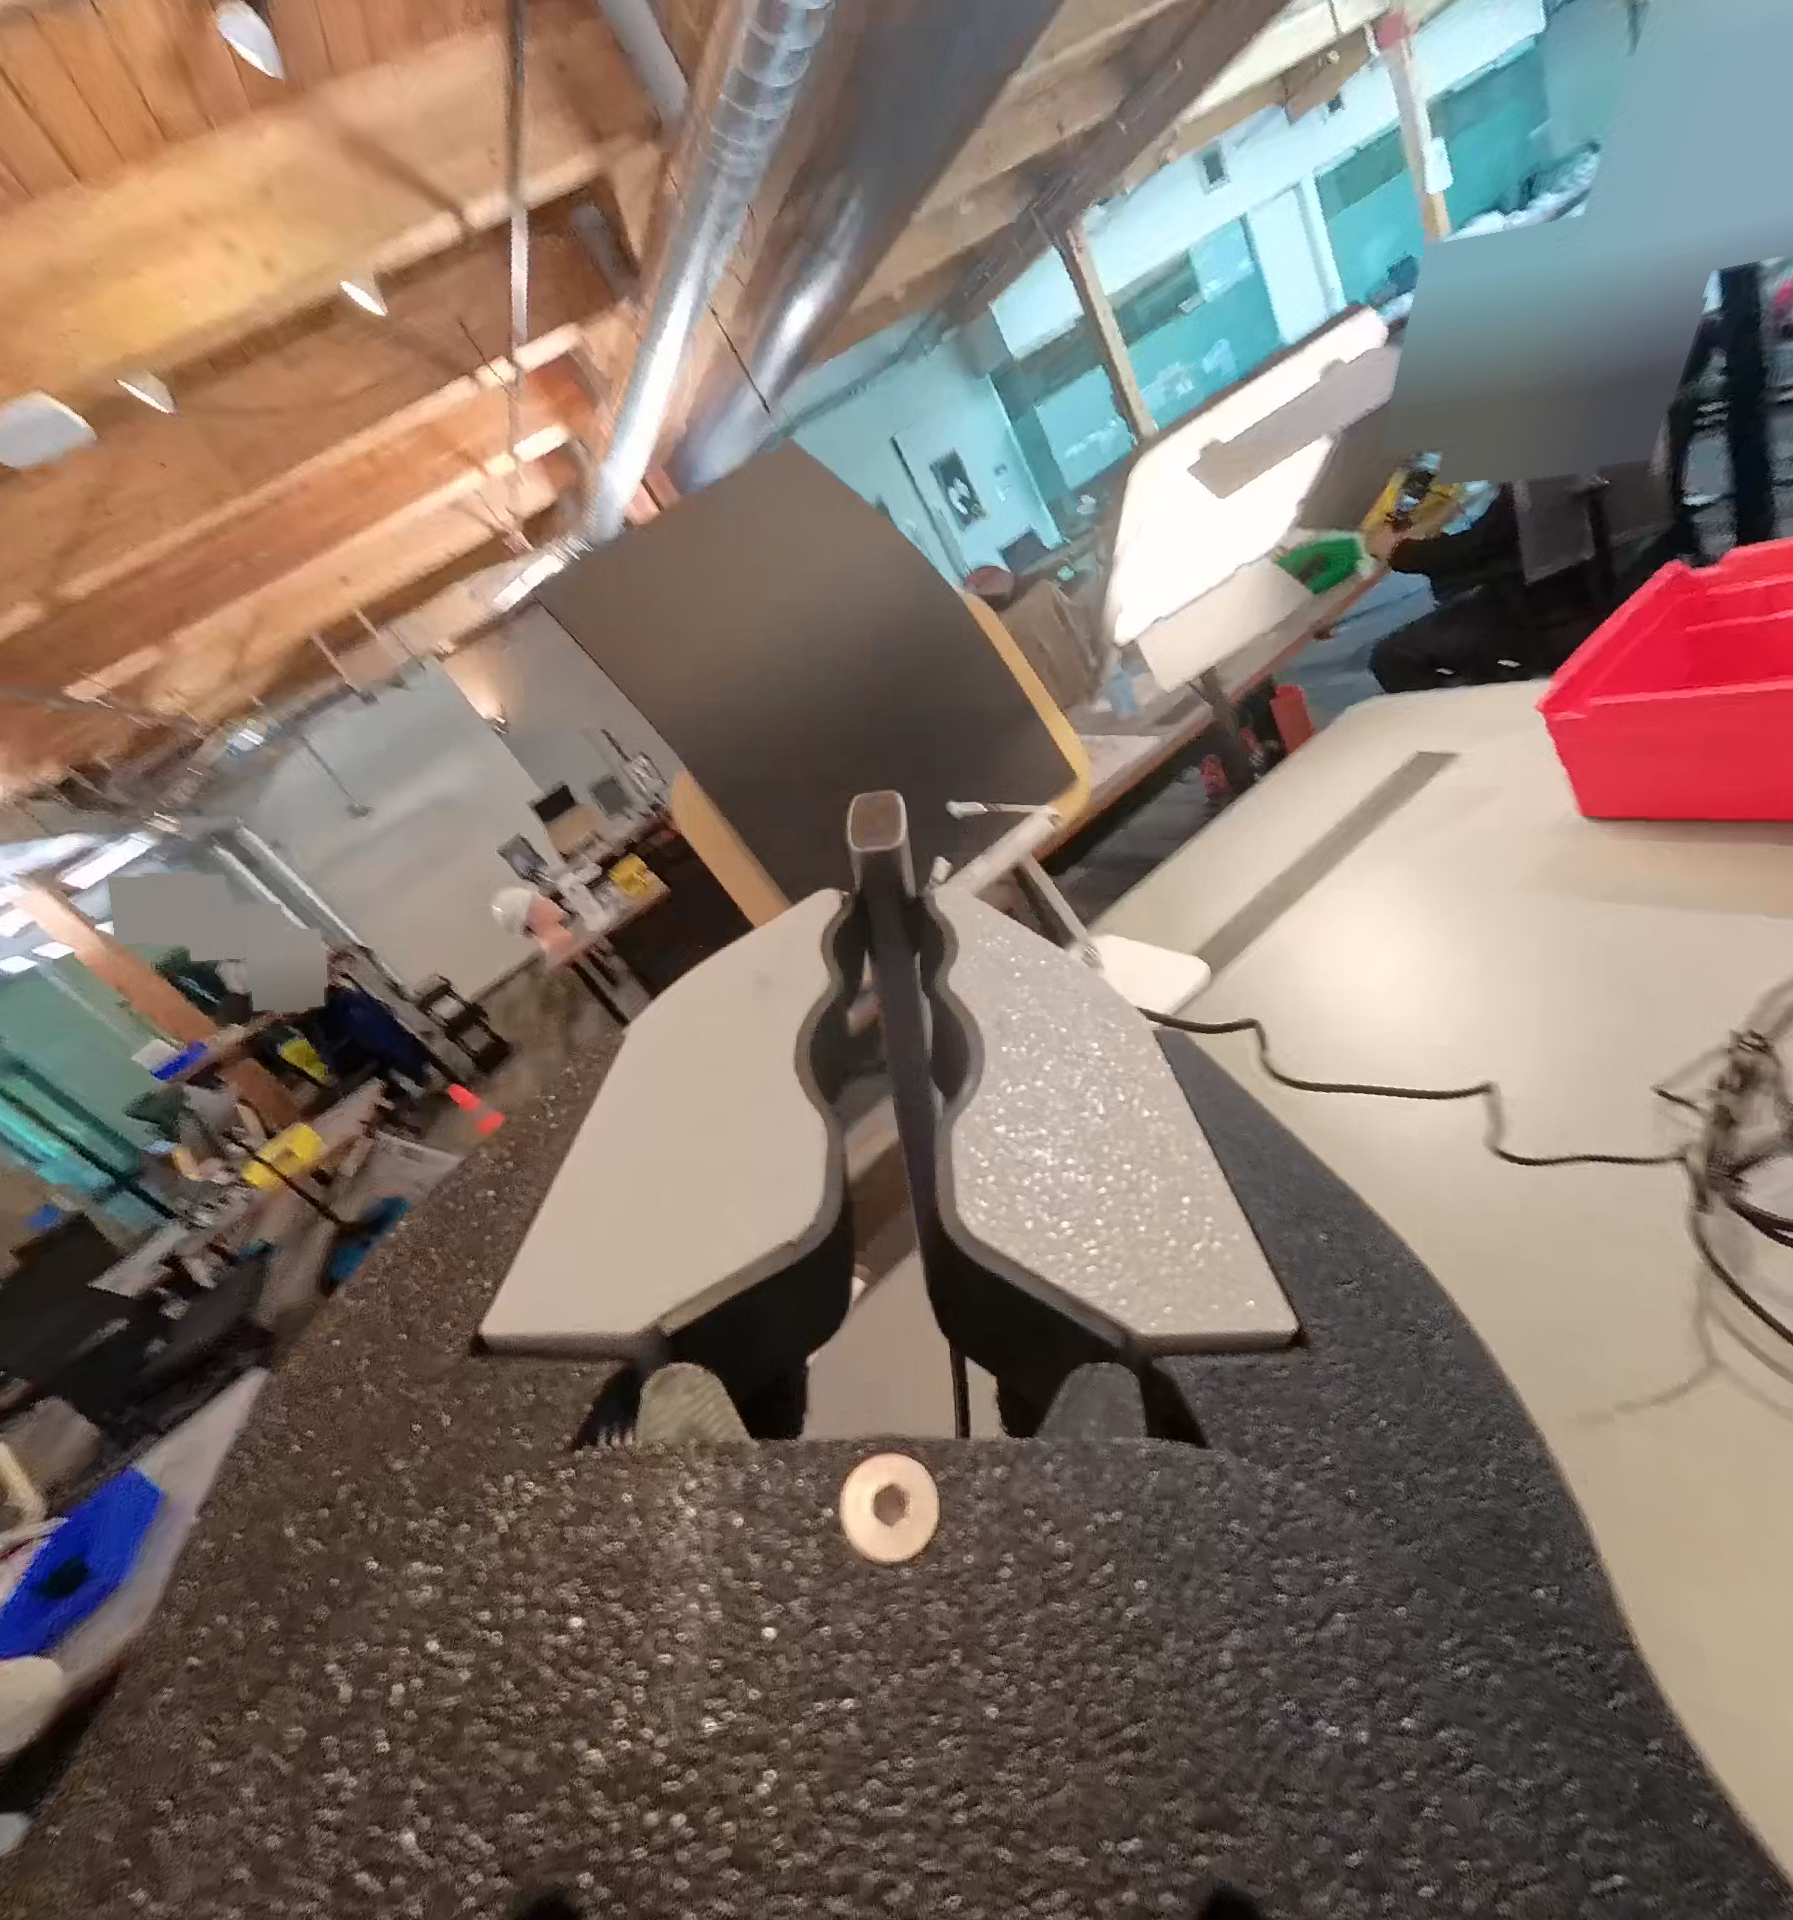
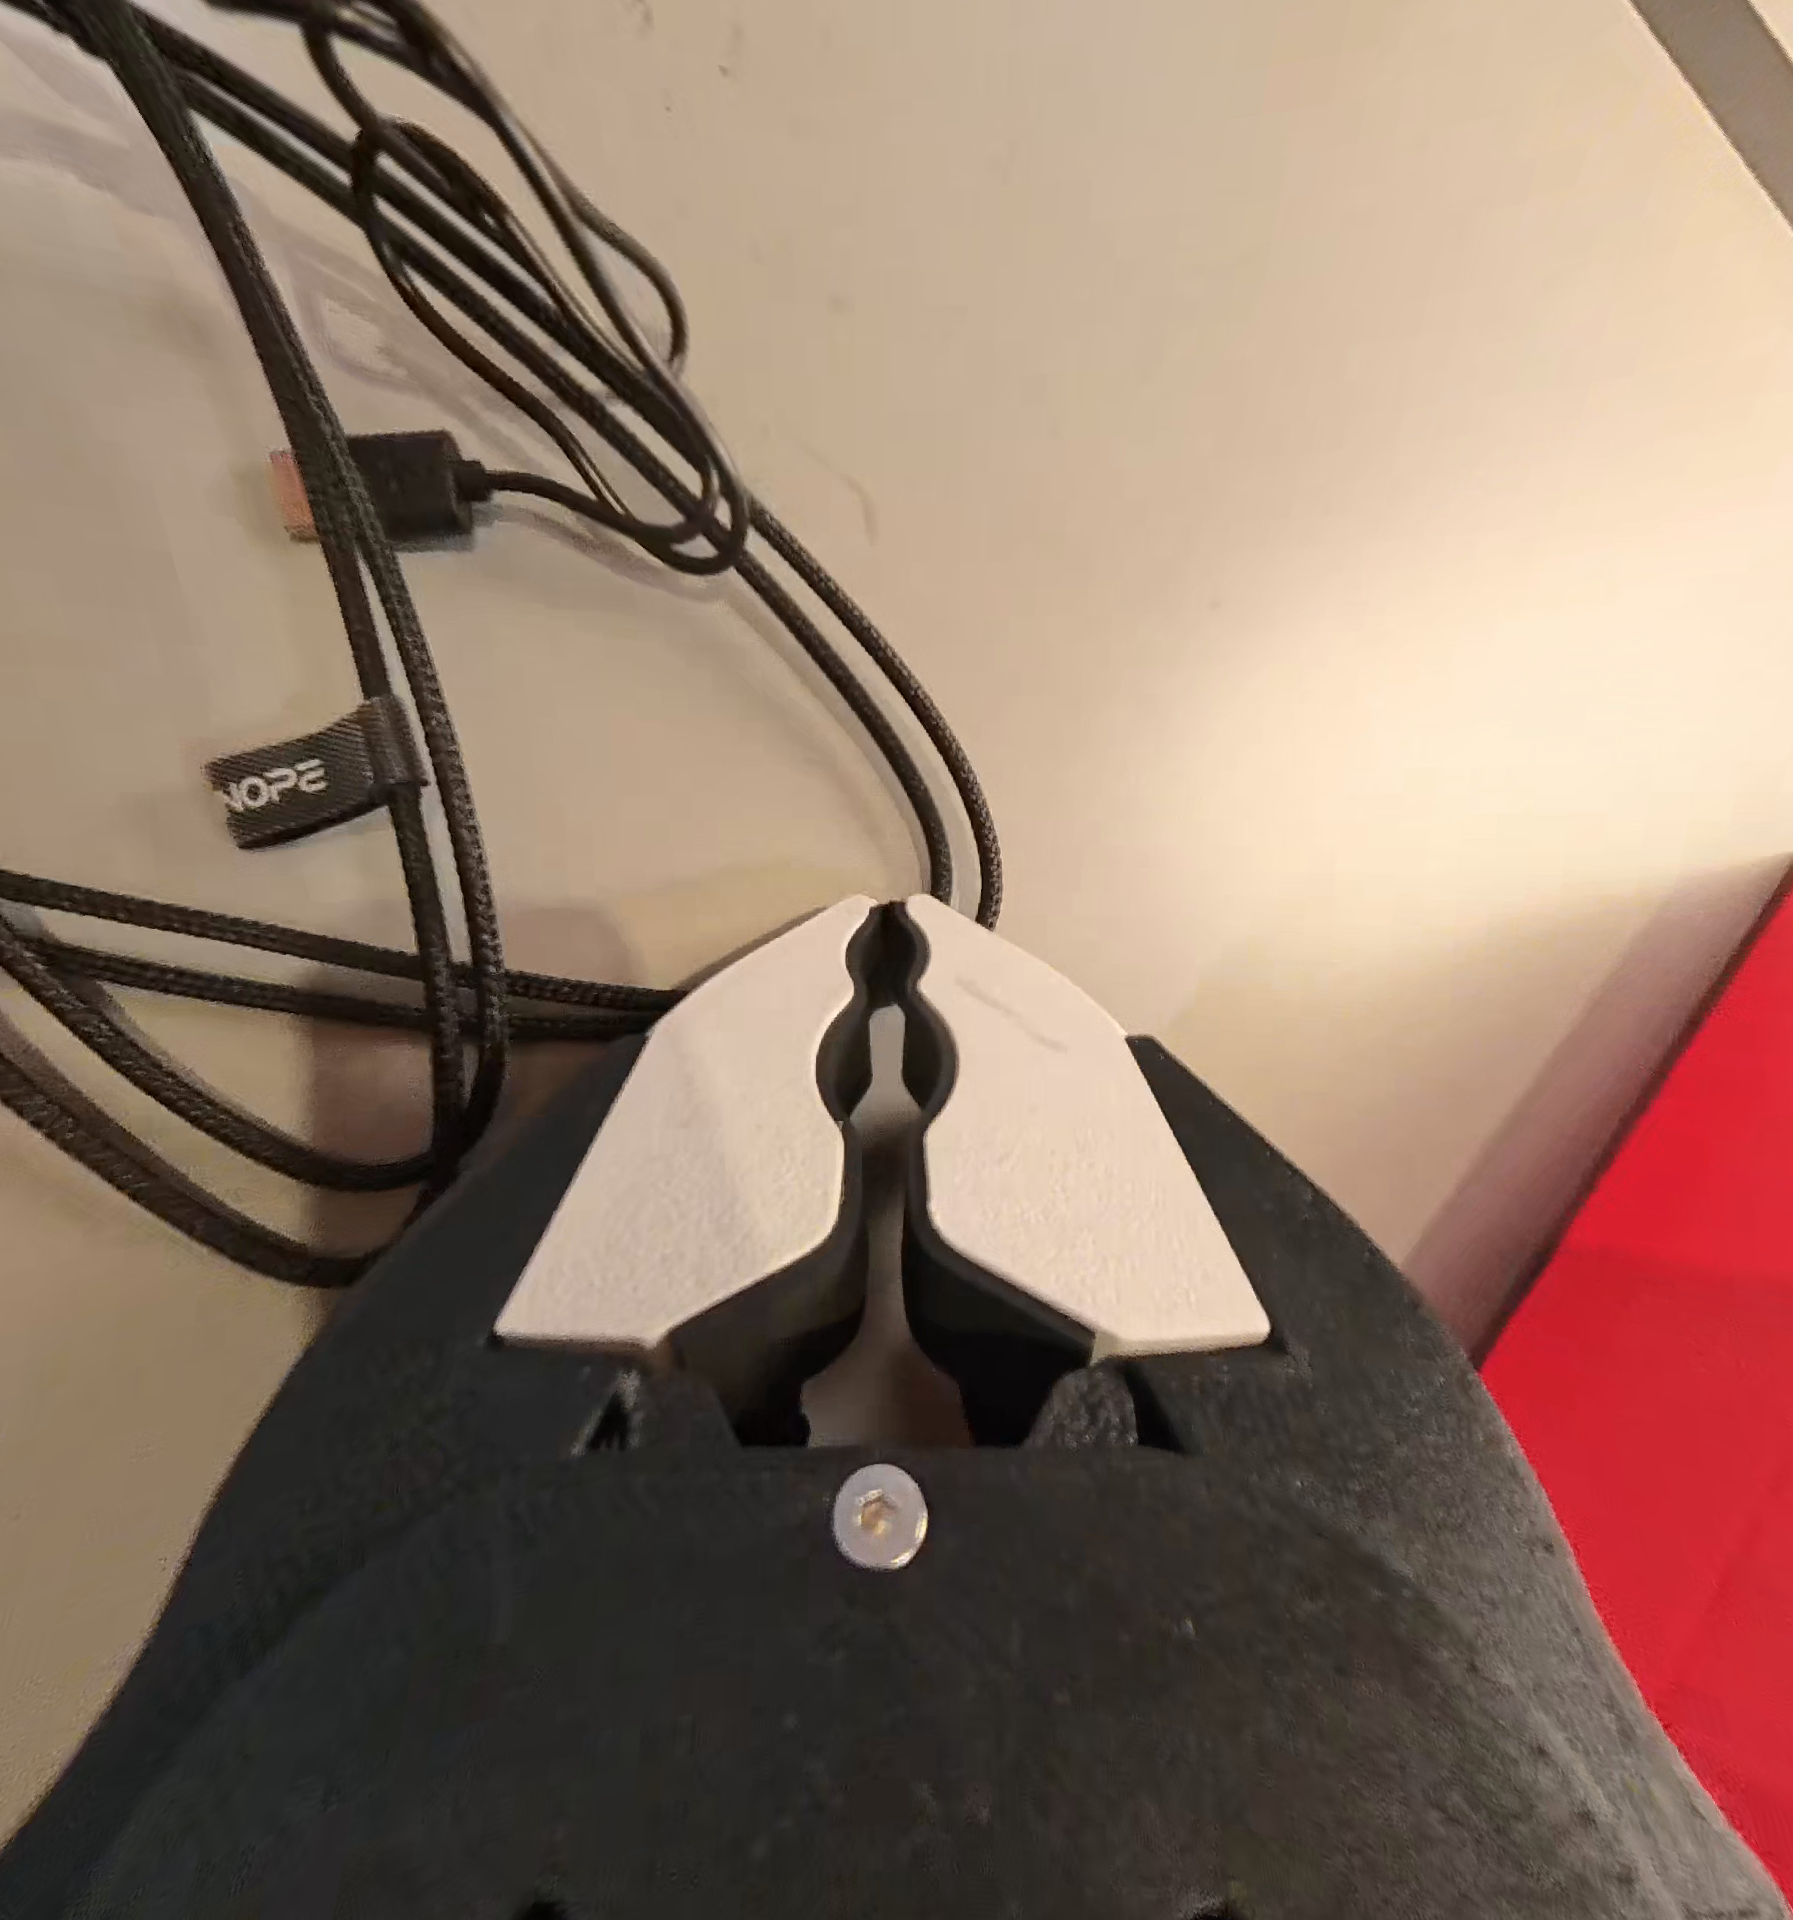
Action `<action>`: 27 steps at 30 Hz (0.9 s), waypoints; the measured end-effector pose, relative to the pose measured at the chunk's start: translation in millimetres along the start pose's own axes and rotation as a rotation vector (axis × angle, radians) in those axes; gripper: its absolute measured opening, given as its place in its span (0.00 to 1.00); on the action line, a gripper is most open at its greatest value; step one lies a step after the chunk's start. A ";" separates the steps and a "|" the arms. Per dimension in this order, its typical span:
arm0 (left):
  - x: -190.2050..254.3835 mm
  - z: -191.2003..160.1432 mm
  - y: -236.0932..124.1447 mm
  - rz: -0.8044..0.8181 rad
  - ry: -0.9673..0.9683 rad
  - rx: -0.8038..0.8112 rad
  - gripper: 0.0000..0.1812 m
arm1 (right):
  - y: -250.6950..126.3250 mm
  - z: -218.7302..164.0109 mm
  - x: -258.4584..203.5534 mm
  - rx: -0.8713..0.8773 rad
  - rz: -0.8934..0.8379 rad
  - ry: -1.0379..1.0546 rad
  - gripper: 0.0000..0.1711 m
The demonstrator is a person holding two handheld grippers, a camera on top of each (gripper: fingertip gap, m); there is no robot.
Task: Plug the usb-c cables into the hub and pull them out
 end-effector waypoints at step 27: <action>146.3 -205.8 70.7 -0.775 -0.290 -0.150 0.06 | -0.9 64.1 -29.4 0.112 -0.059 -0.198 0.20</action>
Point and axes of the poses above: each gripper's, where its closed fingertips meet, y out along the fingers, z out of its top, x = y × z across the jaws, the point moved 5 cm from there along -y, back along the fingers, and after that the axes turned 1 degree about y, right-handed, at the moved point
